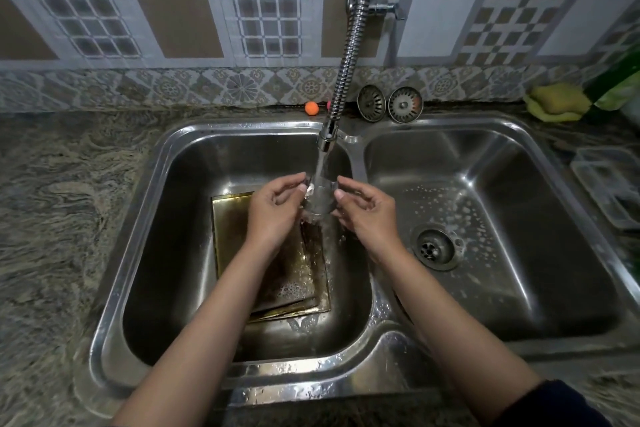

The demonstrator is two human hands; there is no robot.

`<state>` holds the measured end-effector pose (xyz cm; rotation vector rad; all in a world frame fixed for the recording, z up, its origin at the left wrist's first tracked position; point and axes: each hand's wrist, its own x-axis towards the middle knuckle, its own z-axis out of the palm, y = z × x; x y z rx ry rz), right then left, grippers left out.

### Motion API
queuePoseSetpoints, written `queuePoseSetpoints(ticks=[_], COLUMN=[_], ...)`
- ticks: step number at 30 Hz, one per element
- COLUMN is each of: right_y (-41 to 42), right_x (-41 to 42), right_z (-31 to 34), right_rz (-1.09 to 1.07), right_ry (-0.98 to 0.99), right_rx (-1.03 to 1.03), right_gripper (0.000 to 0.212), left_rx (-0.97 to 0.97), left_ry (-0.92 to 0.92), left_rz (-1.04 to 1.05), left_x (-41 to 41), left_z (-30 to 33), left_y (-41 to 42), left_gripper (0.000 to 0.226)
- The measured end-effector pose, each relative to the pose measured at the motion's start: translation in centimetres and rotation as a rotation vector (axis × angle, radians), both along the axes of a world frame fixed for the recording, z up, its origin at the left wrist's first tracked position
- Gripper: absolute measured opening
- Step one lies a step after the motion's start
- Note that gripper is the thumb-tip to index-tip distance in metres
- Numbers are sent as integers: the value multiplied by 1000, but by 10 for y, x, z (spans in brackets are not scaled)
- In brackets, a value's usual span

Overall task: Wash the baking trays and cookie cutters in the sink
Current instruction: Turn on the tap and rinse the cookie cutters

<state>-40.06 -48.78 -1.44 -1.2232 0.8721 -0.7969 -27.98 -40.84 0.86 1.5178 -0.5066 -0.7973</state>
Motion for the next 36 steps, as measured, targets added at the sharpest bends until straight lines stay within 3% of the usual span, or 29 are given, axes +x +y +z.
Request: queuePoseSetpoints(ticks=[17,28,31,36], right_y=[9,-25,-34,-46], right_x=[22,-54,-92,-139], right_z=[6,35,28,-24], right_rz=[126,46,26,74], right_ry=[68,112,271,782], right_rx=[-89,-157,-239,-259], right_gripper=[28,24,25,17], left_rx=[50,-13,154,512], left_ry=[-44,6,-68,-212], left_rz=[82,-146,-143,-232], left_x=[20,-4,3,12], left_z=[3,18,-4,-62], left_y=[24,-5,8,42], left_gripper=[22,28,25,24])
